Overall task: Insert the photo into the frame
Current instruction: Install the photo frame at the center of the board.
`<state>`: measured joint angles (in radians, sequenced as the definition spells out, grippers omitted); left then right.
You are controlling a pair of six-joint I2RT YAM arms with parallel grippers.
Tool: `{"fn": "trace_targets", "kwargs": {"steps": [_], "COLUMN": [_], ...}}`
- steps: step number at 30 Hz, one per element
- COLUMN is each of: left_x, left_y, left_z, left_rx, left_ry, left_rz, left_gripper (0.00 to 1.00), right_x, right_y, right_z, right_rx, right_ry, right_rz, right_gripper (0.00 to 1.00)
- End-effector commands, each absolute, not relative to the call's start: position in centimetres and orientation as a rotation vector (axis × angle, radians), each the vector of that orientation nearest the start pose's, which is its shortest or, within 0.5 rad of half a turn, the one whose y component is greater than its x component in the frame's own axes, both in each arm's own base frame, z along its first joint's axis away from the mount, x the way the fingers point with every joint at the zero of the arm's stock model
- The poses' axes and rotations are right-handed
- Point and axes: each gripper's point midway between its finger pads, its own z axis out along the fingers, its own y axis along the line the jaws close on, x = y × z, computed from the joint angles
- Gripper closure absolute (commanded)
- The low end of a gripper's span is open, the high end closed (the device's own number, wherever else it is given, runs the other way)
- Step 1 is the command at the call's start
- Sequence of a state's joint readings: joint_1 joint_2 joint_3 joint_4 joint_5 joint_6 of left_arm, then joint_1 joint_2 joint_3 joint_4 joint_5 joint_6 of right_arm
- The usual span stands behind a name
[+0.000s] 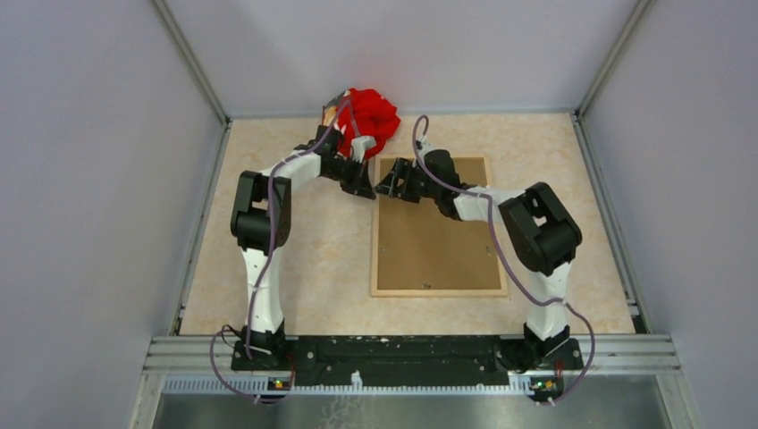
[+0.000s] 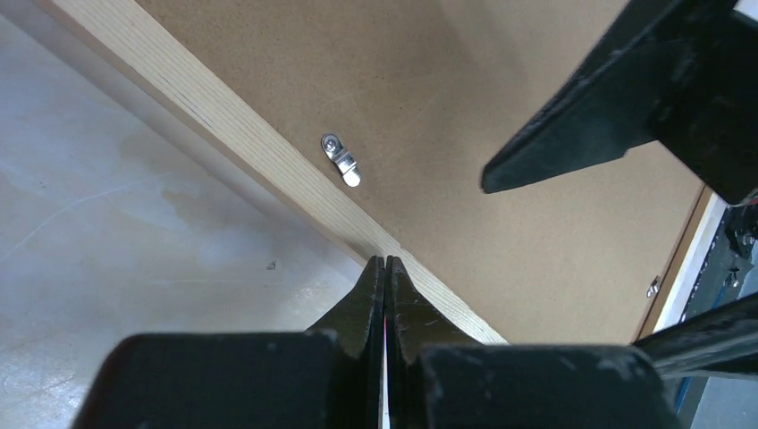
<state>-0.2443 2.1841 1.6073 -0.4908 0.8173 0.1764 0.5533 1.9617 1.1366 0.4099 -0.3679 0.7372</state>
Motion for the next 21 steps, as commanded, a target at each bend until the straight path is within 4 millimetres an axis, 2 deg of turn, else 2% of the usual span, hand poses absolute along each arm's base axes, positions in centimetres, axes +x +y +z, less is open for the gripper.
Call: {"fn": "trace_targets", "kwargs": {"steps": [1, 9, 21], "left_x": [42.5, 42.1, 41.9], "left_y": [-24.1, -23.9, -23.7], "left_z": [5.3, 4.8, 4.9], "left_rx": [0.772, 0.761, 0.778], "left_ry": [2.335, 2.344, 2.338], "left_rz": [-1.151, -1.147, -1.129], "left_gripper": [1.00, 1.00, 1.00], "right_x": [41.4, 41.9, 43.0], "right_y": [36.7, 36.7, 37.1], "right_z": [10.6, 8.0, 6.6], "right_rx": [-0.084, -0.073, -0.062], "right_ry": [2.136, 2.188, 2.207], "right_rz": [1.216, 1.177, 1.152], "right_gripper": [0.30, 0.31, 0.34]}}
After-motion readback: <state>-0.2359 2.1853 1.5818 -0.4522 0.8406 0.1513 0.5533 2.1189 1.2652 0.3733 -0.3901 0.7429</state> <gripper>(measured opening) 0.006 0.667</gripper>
